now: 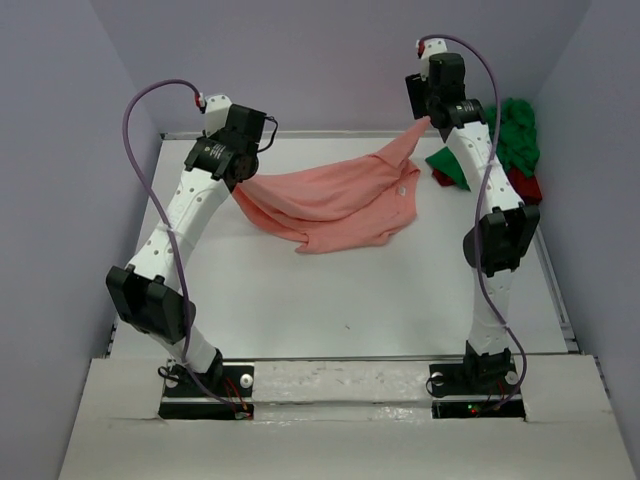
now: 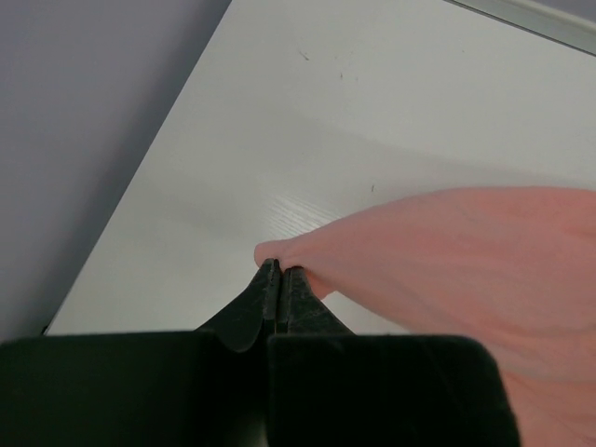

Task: Fold and stack the t-shirts
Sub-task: Flatten out the tshirt

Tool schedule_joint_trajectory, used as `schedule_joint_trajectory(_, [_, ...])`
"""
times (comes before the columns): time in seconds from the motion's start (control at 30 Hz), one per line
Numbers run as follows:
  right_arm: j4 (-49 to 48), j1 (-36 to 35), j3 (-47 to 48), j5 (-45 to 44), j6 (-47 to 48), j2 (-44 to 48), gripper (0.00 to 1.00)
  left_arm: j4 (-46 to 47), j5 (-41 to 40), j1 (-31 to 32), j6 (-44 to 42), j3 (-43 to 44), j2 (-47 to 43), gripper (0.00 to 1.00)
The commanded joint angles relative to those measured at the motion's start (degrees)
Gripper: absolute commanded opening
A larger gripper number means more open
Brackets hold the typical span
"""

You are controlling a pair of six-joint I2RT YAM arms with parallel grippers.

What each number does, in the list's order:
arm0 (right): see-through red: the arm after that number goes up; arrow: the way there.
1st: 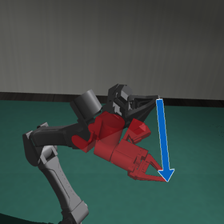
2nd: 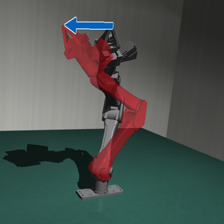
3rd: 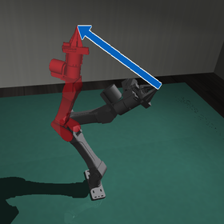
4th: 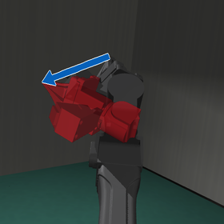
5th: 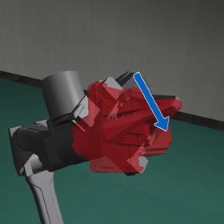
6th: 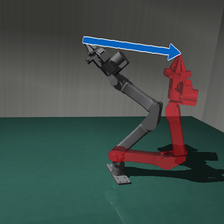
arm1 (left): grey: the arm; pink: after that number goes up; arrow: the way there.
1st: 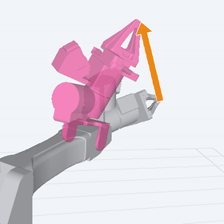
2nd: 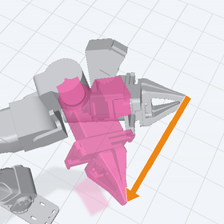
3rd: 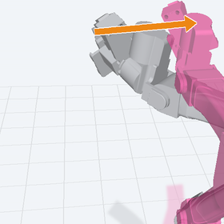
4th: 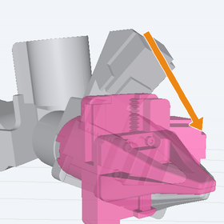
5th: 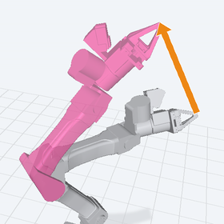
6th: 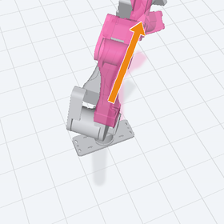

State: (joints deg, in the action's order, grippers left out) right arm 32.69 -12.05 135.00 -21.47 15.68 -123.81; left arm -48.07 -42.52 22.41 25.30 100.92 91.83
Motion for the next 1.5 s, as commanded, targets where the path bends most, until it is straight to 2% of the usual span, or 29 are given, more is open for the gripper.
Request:
schedule_joint_trajectory(0.0, [-0.09, -0.16, 0.09, -0.58, -2.05, 1.81, 0.94, 2.02, -0.63, -0.09, -0.95, 0.24, 0.28, 0.00])
schedule_joint_trajectory(0.13, [6.24, -0.68, -2.10, -1.55, -7.83, 6.19, 0.96, 2.37, -0.46, 0.00, -0.95, 0.59, 0.19, 0.00])
schedule_joint_trajectory(0.2, [9.66, -2.35, -5.26, -2.17, -11.97, 9.10, 0.91, 2.20, -0.46, 0.00, -0.95, 0.94, 0.28, 0.00])
schedule_joint_trajectory(0.33, [4.33, -7.98, -23.96, -1.92, -18.48, 20.78, 0.84, 2.02, 0.07, 0.08, -0.87, 1.47, 0.45, 0.00])
schedule_joint_trajectory(0.4, [2.74, -7.98, -32.93, 1.42, -24.72, 26.32, 0.77, 2.02, 0.16, 0.17, -0.87, 1.55, 0.37, 0.00])
schedule_joint_trajectory(0.43, [0.56, -7.98, -39.14, 5.00, -27.69, 27.90, 0.68, 1.85, 0.25, 0.17, -0.87, 1.56, 0.28, 0.00])
schedule_joint_trajectory(0.47, [0.54, -7.98, -39.20, 7.04, -28.85, 29.49, 0.62, 1.84, 0.16, 0.17, -0.87, 1.47, 0.10, 0.00])
schedule_joint_trajectory(0.5, [-1.81, -8.51, -45.20, 11.06, -29.74, 32.11, 0.58, 1.93, 0.16, 0.26, -0.95, 1.12, -0.16, 0.00])
schedule_joint_trajectory(0.57, [-3.76, -9.91, -52.95, 13.38, -32.02, 34.24, 0.57, 2.02, -0.02, 0.26, -1.13, 0.86, -0.69, 0.00])
schedule_joint_trajectory(0.67, [-5.52, -13.51, -62.36, 12.43, -34.22, 37.67, 0.58, 1.84, -0.28, 0.26, -1.22, 0.50, -1.30, 0.00])
schedule_joint_trajectory(0.8, [-7.19, -15.98, -69.93, 13.21, -35.37, 39.61, 0.66, 2.20, 0.07, 0.35, -1.13, -0.46, -2.01, 0.00])
schedule_joint_trajectory(0.97, [-8.96, -17.21, -74.88, 10.41, -35.37, 39.00, 0.70, 2.54, 0.95, 0.87, -0.25, -2.91, -2.09, 0.00])
schedule_joint_trajectory(1.1, [-8.25, -17.21, -73.21, 12.76, -35.90, 38.64, 0.70, 2.02, 1.21, 1.23, 0.36, -4.51, -1.57, 0.00])
schedule_joint_trajectory(1.27, [-11.32, -17.21, -75.49, 14.53, -36.95, 38.21, 0.71, 1.67, 1.04, 1.40, 0.89, -5.04, -2.01, 0.00])
schedule_joint_trajectory(1.47, [-13.69, -17.21, -74.80, 13.82, -37.04, 31.44, 0.71, 1.93, 2.09, 2.11, 0.54, -4.42, -3.24, 0.00])
